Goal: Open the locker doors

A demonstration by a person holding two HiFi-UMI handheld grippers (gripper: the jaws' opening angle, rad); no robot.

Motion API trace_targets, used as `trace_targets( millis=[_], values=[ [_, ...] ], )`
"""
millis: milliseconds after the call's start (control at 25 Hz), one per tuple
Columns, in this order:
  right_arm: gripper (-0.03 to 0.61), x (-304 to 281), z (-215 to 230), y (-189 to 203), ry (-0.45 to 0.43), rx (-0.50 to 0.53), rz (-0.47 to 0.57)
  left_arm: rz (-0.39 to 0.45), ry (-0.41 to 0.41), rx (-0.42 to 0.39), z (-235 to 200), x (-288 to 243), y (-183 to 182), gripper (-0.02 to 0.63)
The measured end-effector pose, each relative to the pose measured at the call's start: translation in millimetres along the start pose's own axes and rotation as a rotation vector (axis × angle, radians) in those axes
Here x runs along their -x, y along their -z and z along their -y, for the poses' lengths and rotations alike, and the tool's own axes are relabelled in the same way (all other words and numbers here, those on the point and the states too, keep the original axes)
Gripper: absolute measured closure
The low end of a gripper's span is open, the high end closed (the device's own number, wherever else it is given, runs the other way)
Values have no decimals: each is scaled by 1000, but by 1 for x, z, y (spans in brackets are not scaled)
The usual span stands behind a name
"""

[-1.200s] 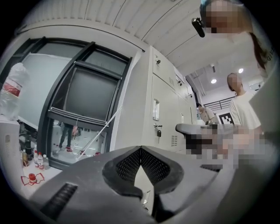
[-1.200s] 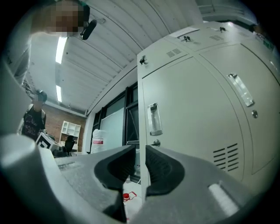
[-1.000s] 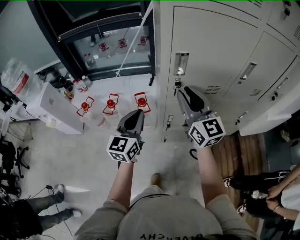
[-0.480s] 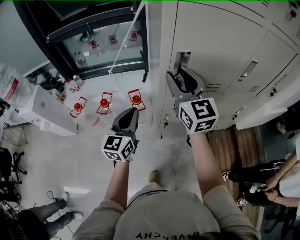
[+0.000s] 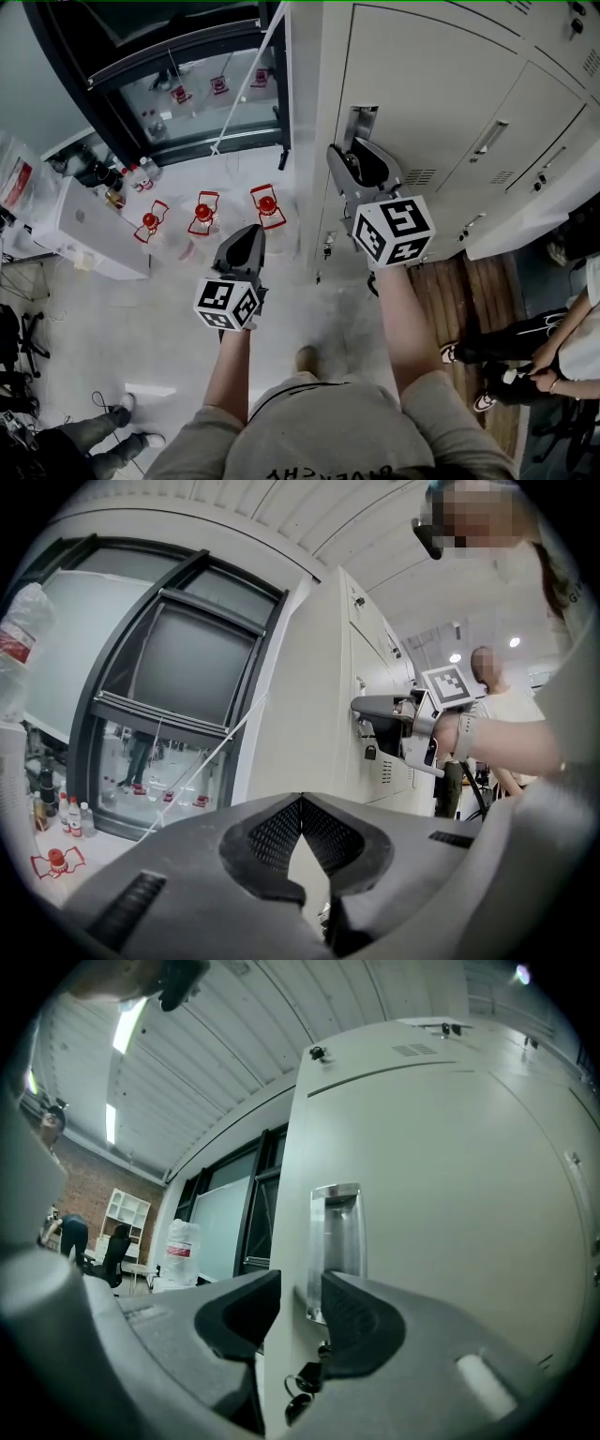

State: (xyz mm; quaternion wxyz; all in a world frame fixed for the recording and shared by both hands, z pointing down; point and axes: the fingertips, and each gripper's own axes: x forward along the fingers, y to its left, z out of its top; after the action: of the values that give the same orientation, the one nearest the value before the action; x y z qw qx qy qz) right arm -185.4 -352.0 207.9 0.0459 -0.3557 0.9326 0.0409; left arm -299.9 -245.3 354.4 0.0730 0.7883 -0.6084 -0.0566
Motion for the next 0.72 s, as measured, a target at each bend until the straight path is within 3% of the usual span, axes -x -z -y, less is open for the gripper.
trace_targets(
  millis=[720],
  values=[
    [465,67,-17,-9,1,46,14,4,-22,-6,44,33,8,615]
  ],
)
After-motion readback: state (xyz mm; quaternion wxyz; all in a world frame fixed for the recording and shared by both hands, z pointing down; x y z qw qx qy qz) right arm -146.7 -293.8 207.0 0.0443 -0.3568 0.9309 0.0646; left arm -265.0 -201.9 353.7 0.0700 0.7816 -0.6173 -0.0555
